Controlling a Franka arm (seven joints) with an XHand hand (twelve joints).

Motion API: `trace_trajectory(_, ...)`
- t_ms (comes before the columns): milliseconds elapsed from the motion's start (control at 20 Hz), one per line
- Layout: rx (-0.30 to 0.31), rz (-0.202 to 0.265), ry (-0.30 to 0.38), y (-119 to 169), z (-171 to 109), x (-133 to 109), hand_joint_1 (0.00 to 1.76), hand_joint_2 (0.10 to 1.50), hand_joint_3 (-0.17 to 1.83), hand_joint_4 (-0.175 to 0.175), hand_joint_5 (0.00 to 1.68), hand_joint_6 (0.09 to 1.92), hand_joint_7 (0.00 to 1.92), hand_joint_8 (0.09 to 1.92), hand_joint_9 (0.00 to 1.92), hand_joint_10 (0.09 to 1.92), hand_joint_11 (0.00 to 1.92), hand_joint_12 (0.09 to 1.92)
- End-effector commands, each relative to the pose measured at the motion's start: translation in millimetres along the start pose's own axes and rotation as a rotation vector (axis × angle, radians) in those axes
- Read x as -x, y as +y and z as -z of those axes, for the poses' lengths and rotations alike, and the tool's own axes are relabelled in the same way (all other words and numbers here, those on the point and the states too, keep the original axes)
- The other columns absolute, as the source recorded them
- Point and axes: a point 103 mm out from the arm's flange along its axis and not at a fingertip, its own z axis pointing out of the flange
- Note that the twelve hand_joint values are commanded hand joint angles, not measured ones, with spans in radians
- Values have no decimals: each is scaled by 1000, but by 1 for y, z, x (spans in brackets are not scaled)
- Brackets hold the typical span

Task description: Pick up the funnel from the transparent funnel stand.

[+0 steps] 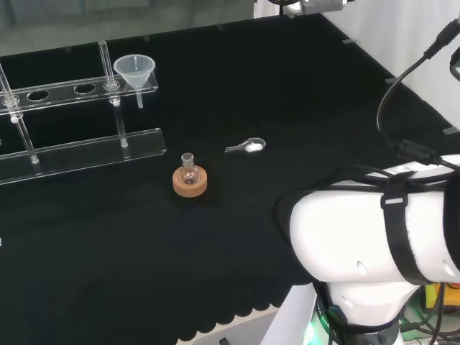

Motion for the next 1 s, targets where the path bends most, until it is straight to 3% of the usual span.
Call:
trace_trajectory(50,-2,-1,-12,4,1,-3,405,553,148,78,73,87,86,87,72,87,0,227)
trace_trajectory(150,-7,10,-19,6,1,-4,375,547,107,78,17,87,21,87,17,87,0,87)
trace_trajectory(500,1,51,-40,33,2,-24,343,552,86,74,0,87,0,87,0,87,0,87)
trace_trajectory(600,-38,67,-27,45,-3,-26,392,590,99,69,0,87,0,87,0,87,0,87)
trace_trajectory(900,-52,84,-25,92,-17,-52,437,629,103,50,0,87,0,87,0,87,0,87)
trace_trajectory(1000,-53,48,-8,135,-22,-83,416,629,98,42,0,87,0,87,0,87,0,87)
